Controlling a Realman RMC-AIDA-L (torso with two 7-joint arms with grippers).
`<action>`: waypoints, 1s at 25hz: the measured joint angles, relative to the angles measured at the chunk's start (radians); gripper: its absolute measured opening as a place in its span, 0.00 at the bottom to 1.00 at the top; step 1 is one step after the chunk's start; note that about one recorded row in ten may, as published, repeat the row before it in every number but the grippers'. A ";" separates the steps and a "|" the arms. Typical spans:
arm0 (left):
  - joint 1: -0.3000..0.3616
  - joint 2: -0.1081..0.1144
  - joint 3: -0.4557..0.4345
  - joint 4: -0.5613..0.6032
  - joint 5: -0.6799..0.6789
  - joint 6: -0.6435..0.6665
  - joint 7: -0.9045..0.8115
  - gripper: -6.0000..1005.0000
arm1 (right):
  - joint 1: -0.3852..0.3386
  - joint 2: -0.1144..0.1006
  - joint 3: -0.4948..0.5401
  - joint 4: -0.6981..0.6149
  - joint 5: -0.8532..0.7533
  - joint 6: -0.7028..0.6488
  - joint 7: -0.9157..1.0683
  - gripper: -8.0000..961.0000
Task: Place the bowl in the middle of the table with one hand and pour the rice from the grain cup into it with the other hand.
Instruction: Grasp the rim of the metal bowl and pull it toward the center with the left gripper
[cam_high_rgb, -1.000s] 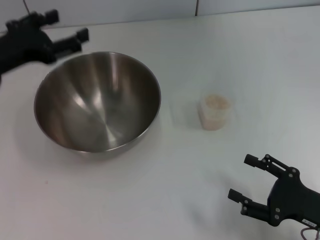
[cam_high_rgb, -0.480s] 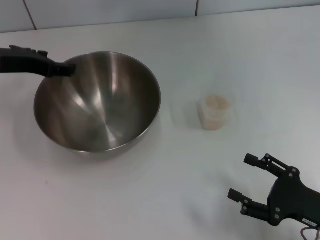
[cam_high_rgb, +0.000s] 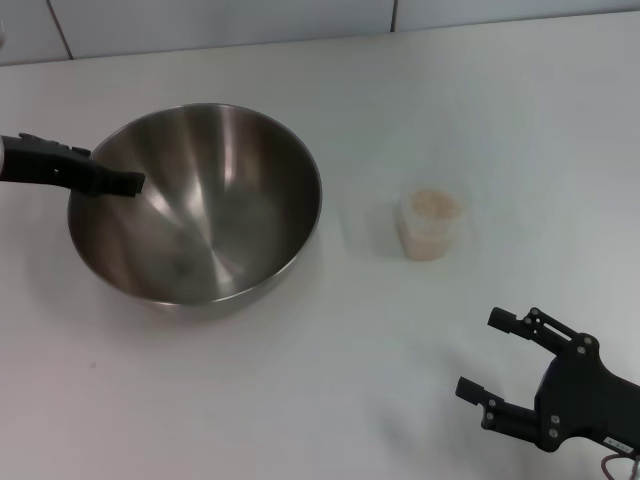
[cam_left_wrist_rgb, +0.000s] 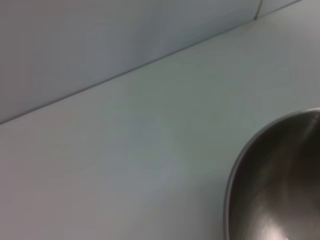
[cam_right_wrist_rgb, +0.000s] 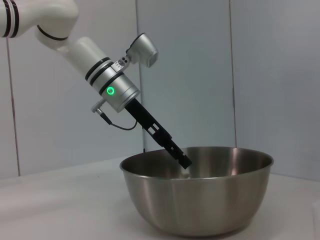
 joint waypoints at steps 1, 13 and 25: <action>0.001 -0.001 0.004 -0.002 0.002 0.003 0.000 0.68 | 0.000 0.000 0.000 0.000 0.000 0.000 0.000 0.85; -0.015 0.002 -0.003 -0.015 0.020 0.035 0.010 0.65 | 0.003 0.000 -0.001 0.000 0.000 -0.002 -0.001 0.85; -0.048 0.006 -0.018 -0.035 0.018 0.070 0.027 0.19 | 0.015 0.000 -0.008 0.000 0.000 -0.003 -0.001 0.85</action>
